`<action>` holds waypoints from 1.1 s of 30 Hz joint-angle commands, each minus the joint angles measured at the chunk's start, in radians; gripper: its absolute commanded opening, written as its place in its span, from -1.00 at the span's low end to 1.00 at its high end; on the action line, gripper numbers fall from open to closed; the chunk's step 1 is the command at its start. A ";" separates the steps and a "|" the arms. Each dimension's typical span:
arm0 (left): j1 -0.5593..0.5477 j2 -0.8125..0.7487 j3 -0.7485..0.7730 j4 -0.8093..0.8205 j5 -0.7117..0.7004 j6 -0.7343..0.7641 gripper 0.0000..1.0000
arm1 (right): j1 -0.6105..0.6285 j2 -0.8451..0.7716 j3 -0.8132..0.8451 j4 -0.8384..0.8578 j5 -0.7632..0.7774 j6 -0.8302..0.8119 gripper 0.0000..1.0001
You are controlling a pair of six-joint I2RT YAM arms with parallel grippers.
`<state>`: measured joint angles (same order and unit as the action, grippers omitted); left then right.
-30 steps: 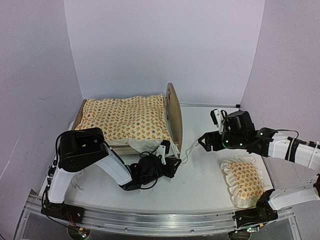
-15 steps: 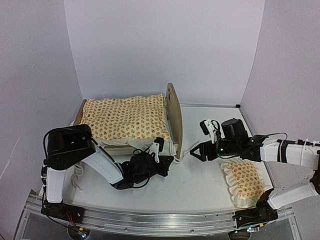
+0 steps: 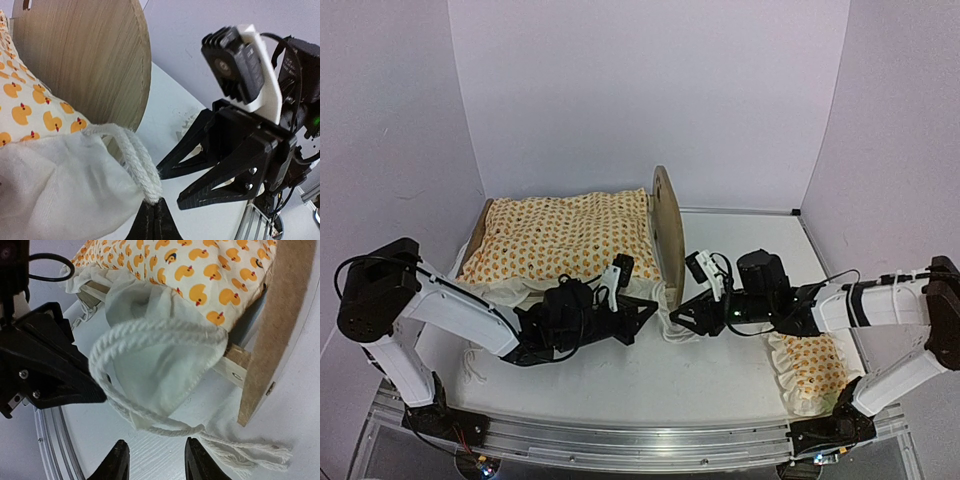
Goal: Set up the pet bed
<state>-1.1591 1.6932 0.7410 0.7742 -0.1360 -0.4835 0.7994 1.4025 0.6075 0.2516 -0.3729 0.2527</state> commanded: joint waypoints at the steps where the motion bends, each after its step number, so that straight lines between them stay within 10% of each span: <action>1: 0.004 -0.060 -0.023 -0.066 0.029 0.058 -1.00 | 0.021 0.018 0.022 0.123 0.065 -0.032 -0.25; 16: 0.010 -0.098 -0.034 -0.106 0.042 0.104 -1.00 | 0.025 0.211 0.041 0.314 -0.008 -0.035 -0.41; 19: 0.012 -0.115 -0.030 -0.123 0.045 0.111 -1.00 | 0.036 0.232 0.062 0.333 -0.004 -0.028 -0.71; 22: 0.016 -0.153 -0.031 -0.146 0.041 0.124 -1.00 | 0.049 0.207 0.052 0.340 0.033 -0.017 -1.00; 33: 0.061 -0.236 -0.034 -0.263 0.043 0.175 -1.00 | 0.054 -0.003 0.065 0.102 0.128 0.008 -1.00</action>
<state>-1.1194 1.4937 0.7055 0.5629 -0.1062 -0.3477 0.8478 1.5040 0.6220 0.4358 -0.3096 0.2523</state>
